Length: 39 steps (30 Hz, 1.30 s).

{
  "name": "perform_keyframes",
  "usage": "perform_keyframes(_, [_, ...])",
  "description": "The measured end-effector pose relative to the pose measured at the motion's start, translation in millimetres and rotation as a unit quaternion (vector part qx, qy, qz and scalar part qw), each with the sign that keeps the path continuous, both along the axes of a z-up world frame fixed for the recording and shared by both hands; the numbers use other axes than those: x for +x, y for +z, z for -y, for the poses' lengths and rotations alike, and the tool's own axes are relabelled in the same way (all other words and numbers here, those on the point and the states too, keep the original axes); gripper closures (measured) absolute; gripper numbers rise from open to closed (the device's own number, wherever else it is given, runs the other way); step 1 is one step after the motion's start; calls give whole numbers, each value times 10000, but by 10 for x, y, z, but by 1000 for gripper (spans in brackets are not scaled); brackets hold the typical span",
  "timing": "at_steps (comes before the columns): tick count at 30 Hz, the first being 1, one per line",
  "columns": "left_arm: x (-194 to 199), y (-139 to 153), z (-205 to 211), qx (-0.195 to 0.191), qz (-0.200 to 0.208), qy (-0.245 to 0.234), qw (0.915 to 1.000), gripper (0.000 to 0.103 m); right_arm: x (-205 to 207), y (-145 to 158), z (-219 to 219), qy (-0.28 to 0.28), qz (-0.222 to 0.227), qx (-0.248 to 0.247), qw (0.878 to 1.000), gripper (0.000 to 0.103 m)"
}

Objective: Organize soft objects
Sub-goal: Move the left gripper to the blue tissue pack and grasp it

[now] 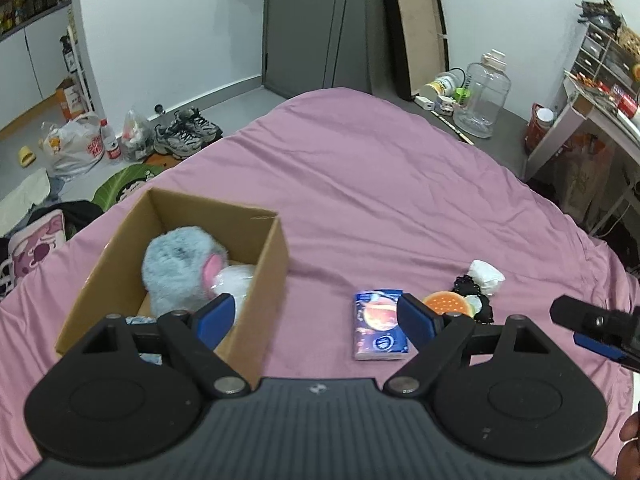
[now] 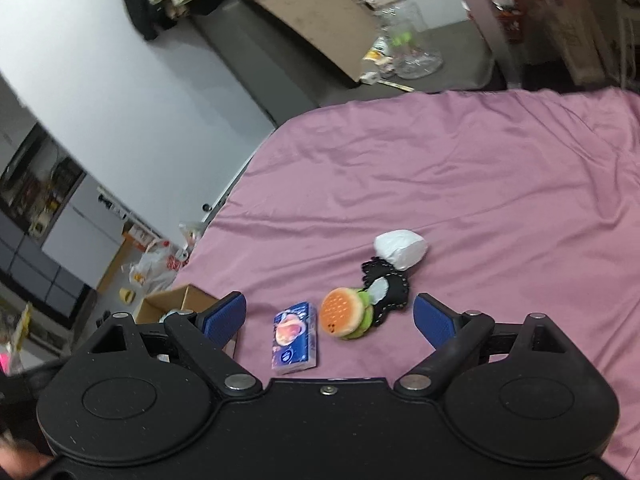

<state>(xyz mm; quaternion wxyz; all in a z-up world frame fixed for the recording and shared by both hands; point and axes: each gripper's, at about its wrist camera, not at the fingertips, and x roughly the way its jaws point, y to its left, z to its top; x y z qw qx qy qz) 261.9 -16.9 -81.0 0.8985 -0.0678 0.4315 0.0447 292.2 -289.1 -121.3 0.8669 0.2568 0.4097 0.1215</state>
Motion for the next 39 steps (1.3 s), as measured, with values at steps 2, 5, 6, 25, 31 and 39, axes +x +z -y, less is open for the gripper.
perform_keyframes(2, [35, -37, 84, -28, -79, 8, 10000, 16, 36, -54, 67, -31, -83, 103, 9999, 12])
perform_keyframes(5, [79, -104, 191, -91, -159, 35, 9998, 16, 83, -127, 141, -50, -164, 189, 9997, 13])
perform_keyframes(6, [87, -127, 227, -101, -155, 43, 9998, 16, 96, -151, 166, -79, -188, 228, 9995, 13])
perform_keyframes(25, [395, -669, 629, -161, -383, 227, 9989, 18, 441, -794, 163, -43, -1199, 1423, 9825, 39])
perform_keyframes(31, [478, -906, 617, -209, -521, 278, 9980, 20, 516, -914, 40, 51, -1243, 1382, 9826, 47])
perform_keyframes(39, [500, -1186, 539, -415, -770, 325, 9956, 29, 596, -1068, -49, -32, -1450, 1341, 9803, 52])
